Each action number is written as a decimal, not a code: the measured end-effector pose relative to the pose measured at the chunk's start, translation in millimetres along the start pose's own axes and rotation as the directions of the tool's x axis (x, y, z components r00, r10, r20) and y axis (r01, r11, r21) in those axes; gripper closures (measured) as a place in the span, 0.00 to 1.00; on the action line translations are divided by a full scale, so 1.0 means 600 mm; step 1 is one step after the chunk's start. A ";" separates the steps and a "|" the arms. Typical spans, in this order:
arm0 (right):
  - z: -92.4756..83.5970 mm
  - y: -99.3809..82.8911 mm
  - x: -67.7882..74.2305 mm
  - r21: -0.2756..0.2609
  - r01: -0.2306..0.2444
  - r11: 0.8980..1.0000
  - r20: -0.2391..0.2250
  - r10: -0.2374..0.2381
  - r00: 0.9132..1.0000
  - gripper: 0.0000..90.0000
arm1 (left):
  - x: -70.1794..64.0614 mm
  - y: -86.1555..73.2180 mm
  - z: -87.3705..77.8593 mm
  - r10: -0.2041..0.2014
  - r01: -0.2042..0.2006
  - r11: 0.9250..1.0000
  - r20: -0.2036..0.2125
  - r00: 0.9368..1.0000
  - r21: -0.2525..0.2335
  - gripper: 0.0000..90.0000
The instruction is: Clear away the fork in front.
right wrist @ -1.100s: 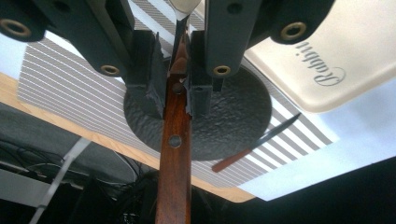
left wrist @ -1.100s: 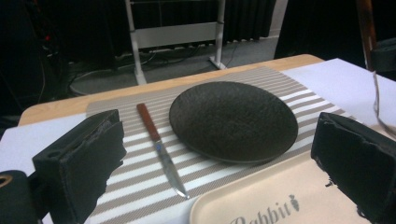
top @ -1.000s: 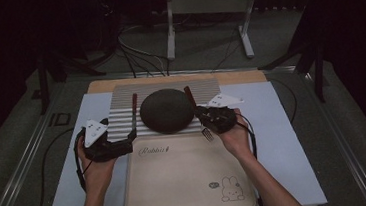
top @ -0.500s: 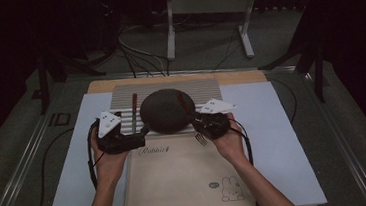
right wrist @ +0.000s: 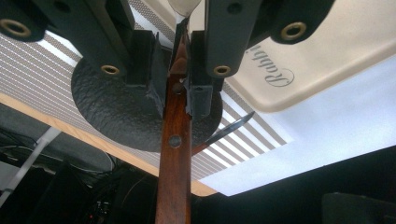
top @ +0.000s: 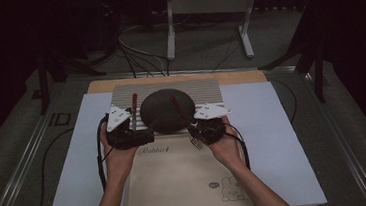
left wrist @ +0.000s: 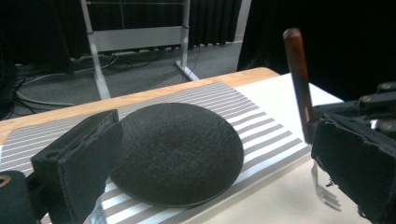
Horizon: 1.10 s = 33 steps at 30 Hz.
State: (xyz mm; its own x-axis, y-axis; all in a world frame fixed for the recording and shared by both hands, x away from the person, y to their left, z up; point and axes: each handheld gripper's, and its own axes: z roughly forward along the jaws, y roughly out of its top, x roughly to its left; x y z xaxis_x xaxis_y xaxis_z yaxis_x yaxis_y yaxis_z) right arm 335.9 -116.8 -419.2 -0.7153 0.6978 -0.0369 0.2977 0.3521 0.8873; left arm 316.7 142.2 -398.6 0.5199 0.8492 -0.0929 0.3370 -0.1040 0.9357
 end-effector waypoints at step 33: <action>0.013 0.012 0.062 -0.068 0.003 0.998 -0.039 -0.006 0.999 0.86 | -0.058 0.018 0.051 -0.025 0.023 1.000 0.093 0.995 0.017 0.52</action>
State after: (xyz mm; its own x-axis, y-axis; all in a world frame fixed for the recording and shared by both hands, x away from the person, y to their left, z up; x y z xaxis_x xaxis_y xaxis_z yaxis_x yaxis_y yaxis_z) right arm 316.3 -83.2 -417.7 -0.7412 0.6708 -0.0239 0.2520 0.3111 0.9164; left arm 326.3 95.6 -395.8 0.5820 0.7998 -0.1471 0.3622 -0.0930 0.9275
